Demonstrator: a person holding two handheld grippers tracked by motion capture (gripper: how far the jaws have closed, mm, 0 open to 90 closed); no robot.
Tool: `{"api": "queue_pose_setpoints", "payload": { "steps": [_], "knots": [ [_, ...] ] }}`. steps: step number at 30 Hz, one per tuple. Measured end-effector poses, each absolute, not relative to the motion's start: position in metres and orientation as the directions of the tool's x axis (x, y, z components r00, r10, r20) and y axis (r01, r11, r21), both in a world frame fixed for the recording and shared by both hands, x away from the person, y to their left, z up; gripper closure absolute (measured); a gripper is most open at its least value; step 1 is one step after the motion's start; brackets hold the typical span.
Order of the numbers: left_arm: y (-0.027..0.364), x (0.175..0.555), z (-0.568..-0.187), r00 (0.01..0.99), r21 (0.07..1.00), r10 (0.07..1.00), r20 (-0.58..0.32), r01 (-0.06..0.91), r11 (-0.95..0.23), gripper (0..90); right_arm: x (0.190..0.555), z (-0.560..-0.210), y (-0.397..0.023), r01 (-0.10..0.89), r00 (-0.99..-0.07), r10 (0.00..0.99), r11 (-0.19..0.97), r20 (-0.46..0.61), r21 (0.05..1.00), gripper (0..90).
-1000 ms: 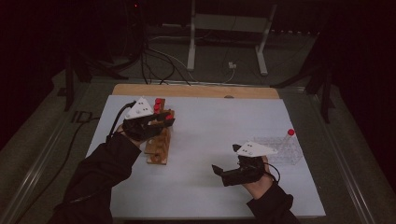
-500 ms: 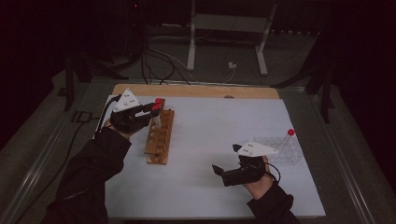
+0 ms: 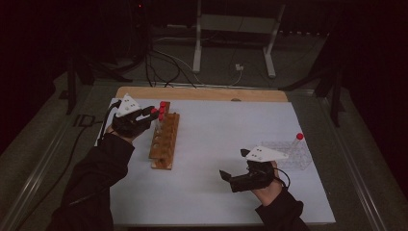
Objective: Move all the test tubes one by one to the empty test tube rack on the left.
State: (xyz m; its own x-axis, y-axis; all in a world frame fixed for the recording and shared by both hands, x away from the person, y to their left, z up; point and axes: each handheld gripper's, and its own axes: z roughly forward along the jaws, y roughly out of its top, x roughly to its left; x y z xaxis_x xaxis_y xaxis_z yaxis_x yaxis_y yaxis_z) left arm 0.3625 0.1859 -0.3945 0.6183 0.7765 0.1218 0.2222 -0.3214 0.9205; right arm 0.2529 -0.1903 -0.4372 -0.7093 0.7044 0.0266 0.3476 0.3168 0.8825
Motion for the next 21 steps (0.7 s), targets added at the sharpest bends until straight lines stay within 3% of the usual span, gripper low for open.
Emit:
{"api": "queue_pose_setpoints", "payload": {
  "steps": [21],
  "knots": [
    [0.184, 0.375, -0.435, 0.613, 0.897, 0.787, 0.075, 0.304, -0.322, 71.8, 0.254, -0.437, -0.192, 0.356, -0.713, 0.7, 0.308, 0.044, 0.882, 0.0]
  ]
}}
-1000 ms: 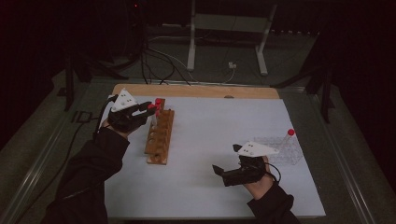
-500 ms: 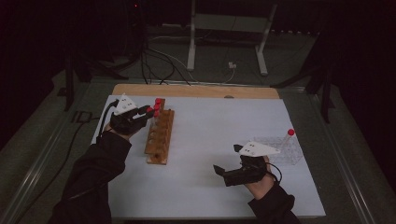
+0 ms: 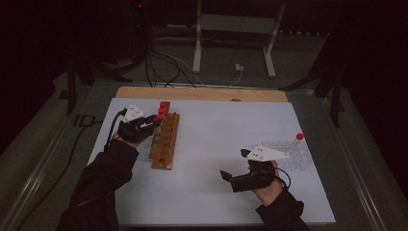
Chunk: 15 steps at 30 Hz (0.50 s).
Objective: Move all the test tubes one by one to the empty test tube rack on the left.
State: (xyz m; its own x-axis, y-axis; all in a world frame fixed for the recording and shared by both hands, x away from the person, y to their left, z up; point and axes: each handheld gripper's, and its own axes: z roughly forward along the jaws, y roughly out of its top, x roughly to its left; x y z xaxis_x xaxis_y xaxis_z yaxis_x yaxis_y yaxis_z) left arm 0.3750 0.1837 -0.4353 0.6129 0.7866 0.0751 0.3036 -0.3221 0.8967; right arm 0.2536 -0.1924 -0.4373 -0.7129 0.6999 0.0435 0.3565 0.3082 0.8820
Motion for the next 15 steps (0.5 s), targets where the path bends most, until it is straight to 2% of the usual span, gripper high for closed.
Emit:
{"api": "queue_pose_setpoints", "payload": {
  "steps": [15],
  "knots": [
    [0.184, 0.377, -0.448, 0.619, 0.886, 0.783, 0.061, 0.328, -0.328, 71.7, 0.254, -0.436, -0.193, 0.355, -0.716, 0.697, 0.306, 0.046, 0.884, 0.0]
  ]
}}
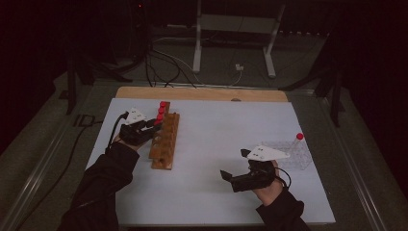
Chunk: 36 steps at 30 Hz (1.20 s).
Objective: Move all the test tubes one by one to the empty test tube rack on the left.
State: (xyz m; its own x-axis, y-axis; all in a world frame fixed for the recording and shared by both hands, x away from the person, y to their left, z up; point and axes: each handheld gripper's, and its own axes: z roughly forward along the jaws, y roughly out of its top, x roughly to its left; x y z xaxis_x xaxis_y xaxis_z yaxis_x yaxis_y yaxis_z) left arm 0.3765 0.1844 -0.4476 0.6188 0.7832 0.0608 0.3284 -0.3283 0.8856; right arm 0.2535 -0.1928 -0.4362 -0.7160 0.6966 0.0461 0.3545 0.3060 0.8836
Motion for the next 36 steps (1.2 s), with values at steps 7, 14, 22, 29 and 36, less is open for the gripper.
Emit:
{"api": "queue_pose_setpoints", "payload": {
  "steps": [7, 14, 22, 29, 36],
  "knots": [
    [0.185, 0.377, -0.446, 0.624, 0.879, 0.779, 0.062, 0.335, -0.339, 71.2, 0.253, -0.435, -0.193, 0.355, -0.717, 0.695, 0.305, 0.048, 0.884, 0.0],
    [0.184, 0.373, -0.443, 0.621, 0.872, 0.782, 0.052, 0.354, -0.339, 54.7, 0.253, -0.432, -0.194, 0.349, -0.714, 0.699, 0.298, 0.046, 0.888, 0.0],
    [0.188, 0.356, -0.431, 0.644, 0.892, 0.765, 0.016, 0.337, -0.303, 22.6, 0.253, -0.428, -0.197, 0.334, -0.71, 0.704, 0.307, 0.023, 0.891, 0.0],
    [0.19, 0.334, -0.424, 0.692, 0.899, 0.722, -0.013, 0.325, -0.294, 5.4, 0.255, -0.422, -0.208, 0.324, -0.691, 0.723, 0.294, 0.012, 0.899, 0.0],
    [0.193, 0.311, -0.424, 0.741, 0.904, 0.671, -0.027, 0.305, -0.3, 1.9, 0.26, -0.415, -0.227, 0.321, -0.651, 0.759, 0.268, 0.007, 0.908, 0.0]
  ]
}}
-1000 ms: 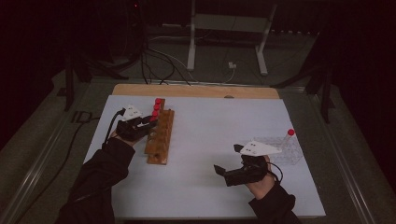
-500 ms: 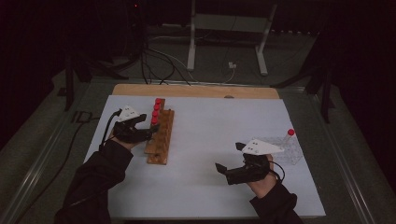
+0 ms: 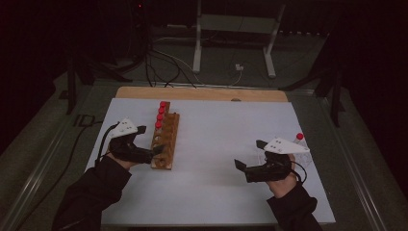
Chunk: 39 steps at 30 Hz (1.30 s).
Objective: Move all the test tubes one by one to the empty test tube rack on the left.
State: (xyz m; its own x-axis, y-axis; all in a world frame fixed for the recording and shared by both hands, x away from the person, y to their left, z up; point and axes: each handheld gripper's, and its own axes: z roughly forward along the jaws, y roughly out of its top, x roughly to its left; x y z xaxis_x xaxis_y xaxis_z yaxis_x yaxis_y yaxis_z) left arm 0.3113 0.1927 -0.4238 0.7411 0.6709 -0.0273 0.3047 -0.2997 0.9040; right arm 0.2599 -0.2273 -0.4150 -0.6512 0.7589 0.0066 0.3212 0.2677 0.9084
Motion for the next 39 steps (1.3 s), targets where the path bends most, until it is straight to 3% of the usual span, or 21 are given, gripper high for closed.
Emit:
{"api": "queue_pose_setpoints", "payload": {
  "steps": [20, 39],
  "knots": [
    [0.189, 0.283, -0.44, 0.785, 0.899, 0.618, -0.033, 0.293, -0.324, 1.9, 0.277, -0.407, -0.299, 0.344, -0.453, 0.892, 0.169, 0.006, 0.924, 0.0],
    [0.192, 0.282, -0.444, 0.782, 0.898, 0.623, -0.031, 0.296, -0.326, 1.9, 0.291, -0.439, -0.357, 0.437, -0.23, 0.973, 0.089, 0.015, 0.895, 1.9]
  ]
}}
